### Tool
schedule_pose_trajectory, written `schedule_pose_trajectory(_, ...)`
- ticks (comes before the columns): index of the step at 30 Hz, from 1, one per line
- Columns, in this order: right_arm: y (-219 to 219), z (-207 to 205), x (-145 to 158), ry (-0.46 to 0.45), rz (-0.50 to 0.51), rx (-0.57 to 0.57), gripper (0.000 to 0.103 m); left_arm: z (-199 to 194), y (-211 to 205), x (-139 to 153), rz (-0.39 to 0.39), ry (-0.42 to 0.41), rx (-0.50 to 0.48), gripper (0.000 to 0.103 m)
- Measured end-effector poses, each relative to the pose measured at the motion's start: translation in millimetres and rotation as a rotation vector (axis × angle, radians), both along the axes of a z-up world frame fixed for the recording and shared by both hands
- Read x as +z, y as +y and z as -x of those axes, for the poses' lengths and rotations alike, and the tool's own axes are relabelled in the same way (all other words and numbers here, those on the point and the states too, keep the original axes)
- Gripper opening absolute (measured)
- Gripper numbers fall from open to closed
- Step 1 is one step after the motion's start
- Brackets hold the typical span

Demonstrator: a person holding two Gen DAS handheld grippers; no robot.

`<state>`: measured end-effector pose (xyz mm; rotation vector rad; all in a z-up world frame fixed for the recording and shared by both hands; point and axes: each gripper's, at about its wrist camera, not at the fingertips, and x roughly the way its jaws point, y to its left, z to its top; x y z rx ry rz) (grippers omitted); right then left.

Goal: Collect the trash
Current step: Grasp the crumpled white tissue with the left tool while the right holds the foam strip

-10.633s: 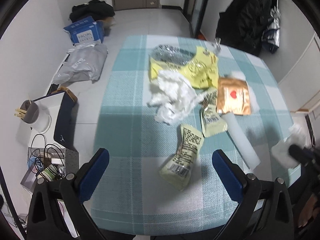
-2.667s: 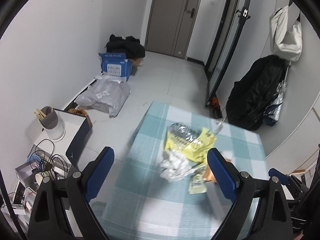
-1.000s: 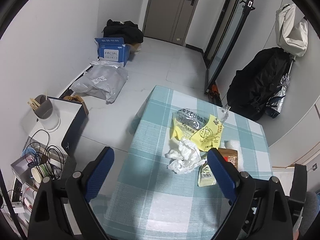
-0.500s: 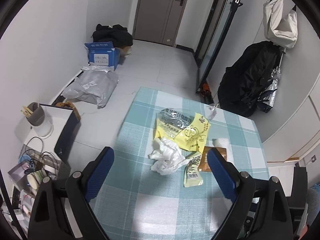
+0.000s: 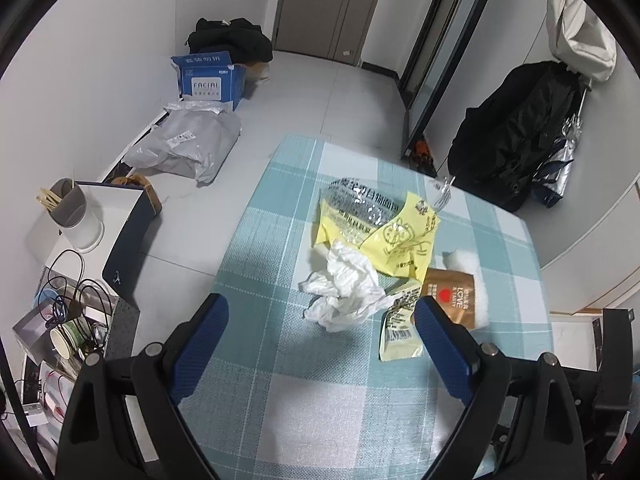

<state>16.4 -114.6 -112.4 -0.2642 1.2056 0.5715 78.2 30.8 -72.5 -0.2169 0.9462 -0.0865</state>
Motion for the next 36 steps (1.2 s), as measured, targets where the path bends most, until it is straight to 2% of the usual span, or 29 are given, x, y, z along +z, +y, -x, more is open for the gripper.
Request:
schedule_pose_trajectory(2,2.4,0.6,-6.5,0.016,0.009,0.013,0.042,-2.6,-1.8,-3.0,-0.004,0.012,-0.016,0.092)
schedule_pose_trajectory(3,2.9,1.8,-6.6,-0.006,0.012,0.018,0.035,-3.7,-3.6,-5.2,-0.006,0.024,-0.028,0.092)
schedule_pose_trajectory(4,2.9,2.1,-5.9,-0.021,0.010,0.022,0.023,-4.9,-5.4,-7.8,-0.013,0.038,-0.036,0.092)
schedule_pose_trajectory(5,2.4,0.6,-6.7,-0.006,0.000,0.022,0.021,-5.7,-6.8,-9.4,-0.021,0.045,-0.038,0.092)
schedule_pose_trajectory(9,-8.6,-9.3,-4.9,0.017,-0.075,-0.028,0.017,-9.5,-3.8,-13.0,-0.061,0.058,-0.015,0.092)
schedule_pose_trajectory(15,-29.7,-19.0,9.2,0.010,-0.205,-0.121,0.015,-30.4,5.9,-23.4,-0.009,0.101,0.007,0.092)
schedule_pose_trajectory(20,-44.0,-26.4,15.6,0.003,-0.260,-0.152,0.015,-46.0,-3.2,-23.8,0.025,0.103,-0.003,0.092)
schedule_pose_trajectory(25,-48.8,-27.2,19.1,-0.004,-0.281,-0.148,0.015,-49.1,-19.4,-13.4,-0.068,0.039,-0.065,0.092)
schedule_pose_trajectory(29,-55.0,-26.6,22.0,-0.007,-0.296,-0.154,0.015,-42.0,-34.1,-22.3,-0.132,0.050,-0.157,0.089)
schedule_pose_trajectory(30,-55.1,-27.2,22.6,-0.008,-0.301,-0.157,0.015,-40.0,-38.0,-25.6,-0.175,0.050,-0.174,0.085)
schedule_pose_trajectory(33,-56.6,-28.5,25.8,-0.014,-0.314,-0.159,0.015,-35.3,-41.5,-31.6,-0.275,0.043,-0.193,0.084)
schedule_pose_trajectory(36,-55.4,-25.0,28.9,-0.025,-0.314,-0.146,0.015,-35.2,-36.2,-36.2,-0.261,0.069,-0.204,0.084)
